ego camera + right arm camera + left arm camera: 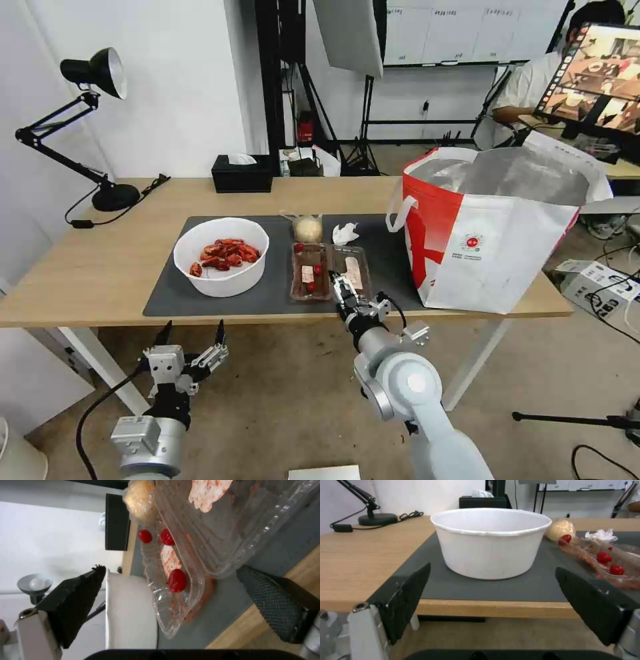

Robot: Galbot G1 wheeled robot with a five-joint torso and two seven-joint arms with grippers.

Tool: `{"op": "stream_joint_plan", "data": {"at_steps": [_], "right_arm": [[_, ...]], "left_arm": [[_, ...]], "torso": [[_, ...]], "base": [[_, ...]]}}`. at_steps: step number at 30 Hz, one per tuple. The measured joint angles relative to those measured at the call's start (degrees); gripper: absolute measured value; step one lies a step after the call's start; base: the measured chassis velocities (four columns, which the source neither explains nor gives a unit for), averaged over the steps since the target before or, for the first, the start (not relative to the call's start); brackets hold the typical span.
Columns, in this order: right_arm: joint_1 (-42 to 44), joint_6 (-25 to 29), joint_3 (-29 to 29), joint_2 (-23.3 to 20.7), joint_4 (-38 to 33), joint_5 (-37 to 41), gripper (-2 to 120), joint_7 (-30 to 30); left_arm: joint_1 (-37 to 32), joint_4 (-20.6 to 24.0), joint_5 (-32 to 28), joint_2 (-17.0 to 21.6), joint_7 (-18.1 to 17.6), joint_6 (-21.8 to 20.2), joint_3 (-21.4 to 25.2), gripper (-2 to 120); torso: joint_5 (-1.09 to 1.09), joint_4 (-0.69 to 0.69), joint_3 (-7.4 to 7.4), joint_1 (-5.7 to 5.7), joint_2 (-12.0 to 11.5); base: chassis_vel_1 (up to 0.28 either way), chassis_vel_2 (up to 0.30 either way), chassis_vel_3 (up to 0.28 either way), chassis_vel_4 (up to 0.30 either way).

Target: Pick up the trash from the table and place it into the takeout bag.

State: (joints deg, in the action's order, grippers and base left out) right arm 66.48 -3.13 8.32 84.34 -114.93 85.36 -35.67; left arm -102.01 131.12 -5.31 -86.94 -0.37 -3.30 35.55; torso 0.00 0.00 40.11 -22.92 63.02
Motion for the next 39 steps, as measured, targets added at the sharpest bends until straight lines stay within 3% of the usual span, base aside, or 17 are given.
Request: {"op": "stream_joint_plan", "data": {"at_steps": [13, 17, 23, 27, 39], "right_arm": [[-1.7, 0.0, -0.3, 0.0, 0.4, -1.6, 100, 0.1], [-1.9, -0.2, -1.1, -0.1, 0.4, -4.6, 100, 0.7], [-1.8, -0.4, -3.3, -0.9, 0.4, -17.3, 100, 3.6], [-2.0, -0.4, -3.8, -1.5, 0.1, -21.5, 100, 4.9], [-7.2, -1.8, -4.4, -3.4, 0.6, -22.5, 100, 6.2]], "left_arm": [[0.2, 0.0, -0.5, 0.4, 0.0, -0.1, 0.3, 100], [0.2, -0.1, -0.6, 0.5, 0.0, -0.1, 0.5, 100], [0.3, -0.3, -0.7, 0.6, 0.0, -0.1, 0.5, 100], [0.3, -0.4, -0.7, 0.6, 0.0, -0.1, 0.5, 100], [0.0, -0.1, -0.8, 0.7, 0.0, 0.0, 0.8, 100]], "torso": [[0.0, 0.0, 0.0, 0.0, 0.0], [0.0, 0.0, 0.0, 0.0, 0.0], [0.0, 0.0, 0.0, 0.0, 0.0], [0.0, 0.0, 0.0, 0.0, 0.0], [0.0, 0.0, 0.0, 0.0, 0.0]], "base": [[0.0, 0.0, 0.0, 0.0], [0.0, 0.0, 0.0, 0.0], [0.0, 0.0, 0.0, 0.0], [0.0, 0.0, 0.0, 0.0], [0.0, 0.0, 0.0, 0.0]]}}
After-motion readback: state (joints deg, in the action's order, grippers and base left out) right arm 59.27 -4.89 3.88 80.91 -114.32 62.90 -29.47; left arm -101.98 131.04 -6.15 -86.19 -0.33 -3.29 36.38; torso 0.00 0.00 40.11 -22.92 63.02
